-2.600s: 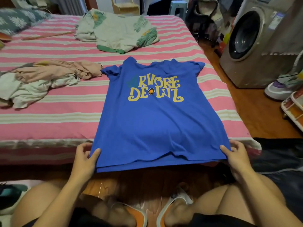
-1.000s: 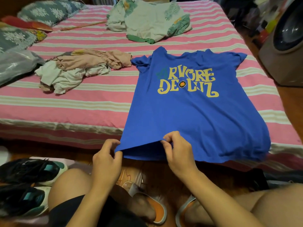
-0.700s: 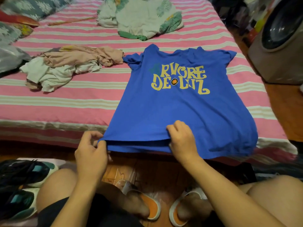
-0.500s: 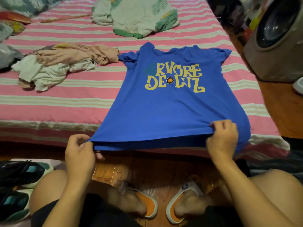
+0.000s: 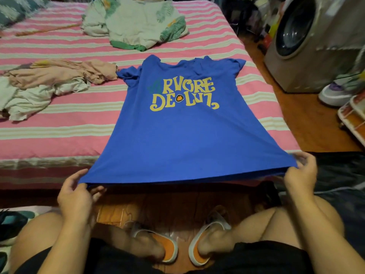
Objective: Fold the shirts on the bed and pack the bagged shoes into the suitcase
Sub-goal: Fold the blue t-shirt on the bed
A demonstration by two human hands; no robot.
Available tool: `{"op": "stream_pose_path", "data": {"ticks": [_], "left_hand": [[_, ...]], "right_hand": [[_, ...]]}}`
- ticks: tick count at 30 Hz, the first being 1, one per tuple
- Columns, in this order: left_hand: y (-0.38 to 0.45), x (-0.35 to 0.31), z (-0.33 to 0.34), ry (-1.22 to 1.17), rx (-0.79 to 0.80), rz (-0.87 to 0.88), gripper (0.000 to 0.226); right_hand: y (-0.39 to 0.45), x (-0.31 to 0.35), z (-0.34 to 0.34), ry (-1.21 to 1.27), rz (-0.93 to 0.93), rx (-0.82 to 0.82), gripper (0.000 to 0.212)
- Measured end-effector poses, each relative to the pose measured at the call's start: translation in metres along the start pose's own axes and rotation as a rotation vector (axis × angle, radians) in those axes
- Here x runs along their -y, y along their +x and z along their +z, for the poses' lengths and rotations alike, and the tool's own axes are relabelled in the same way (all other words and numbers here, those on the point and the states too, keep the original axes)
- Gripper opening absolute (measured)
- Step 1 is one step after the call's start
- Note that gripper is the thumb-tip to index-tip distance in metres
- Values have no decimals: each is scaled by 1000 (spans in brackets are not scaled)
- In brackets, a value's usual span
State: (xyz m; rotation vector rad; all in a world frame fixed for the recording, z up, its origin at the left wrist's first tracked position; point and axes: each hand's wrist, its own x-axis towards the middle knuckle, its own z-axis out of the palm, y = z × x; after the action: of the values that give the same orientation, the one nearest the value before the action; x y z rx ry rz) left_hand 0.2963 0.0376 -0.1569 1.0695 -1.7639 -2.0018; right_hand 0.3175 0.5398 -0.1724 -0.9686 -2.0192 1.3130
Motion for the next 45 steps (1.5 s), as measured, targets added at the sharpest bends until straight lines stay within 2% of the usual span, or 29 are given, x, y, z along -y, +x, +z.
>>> {"op": "stream_pose_path", "data": {"ticks": [2, 4, 7, 11, 14, 15, 17, 19, 21, 23, 25, 27, 29, 32, 35, 38, 41, 43, 45], "left_hand": [[-4, 0, -2, 13, 17, 23, 43], [-9, 0, -5, 51, 49, 72, 44], [-15, -3, -4, 53, 129, 68, 43], [-25, -26, 13, 20, 313, -31, 30], [-14, -65, 32, -238, 433, 23, 20], [-2, -81, 41, -380, 428, 26, 13], [36, -106, 69, -553, 314, -30, 5], [90, -119, 108, -402, 211, -117, 16], [141, -138, 149, -143, 251, -188, 24], [178, -191, 195, -120, 347, -138, 28], [192, -283, 239, -252, 379, -3, 31], [181, -383, 266, -409, 417, 167, 40], [160, -456, 274, -542, 472, 291, 41], [131, -506, 265, -742, 531, 349, 39], [109, -497, 240, -827, 576, 312, 34], [92, -445, 209, -734, 562, 261, 31], [104, -358, 180, -510, 442, 173, 34], [123, -284, 160, -324, 370, 111, 26], [143, -208, 139, -177, 364, -1, 27]], "right_hand": [[0, -9, -13, 15, 43, 83, 51], [1, -14, -23, 153, 164, 114, 56], [-8, 1, -23, 320, 299, 214, 49], [-26, 48, -11, 451, 404, 485, 36], [-6, 98, 6, 656, 435, 537, 25], [7, 117, 16, 718, 438, 512, 24], [38, 148, 45, 725, 478, 465, 24], [73, 171, 88, 620, 587, 477, 39], [110, 205, 127, 492, 639, 470, 47], [147, 263, 152, 508, 544, 431, 47], [190, 342, 156, 689, 387, 411, 40], [216, 422, 144, 941, 173, 446, 21], [230, 478, 125, 1128, 68, 466, 32], [218, 514, 95, 1344, 10, 449, 27], [195, 499, 79, 1390, 32, 428, 29], [171, 444, 79, 1325, 100, 411, 29], [147, 365, 83, 1169, 226, 399, 32], [132, 303, 89, 1053, 319, 420, 35], [115, 244, 95, 892, 401, 417, 37]]}}
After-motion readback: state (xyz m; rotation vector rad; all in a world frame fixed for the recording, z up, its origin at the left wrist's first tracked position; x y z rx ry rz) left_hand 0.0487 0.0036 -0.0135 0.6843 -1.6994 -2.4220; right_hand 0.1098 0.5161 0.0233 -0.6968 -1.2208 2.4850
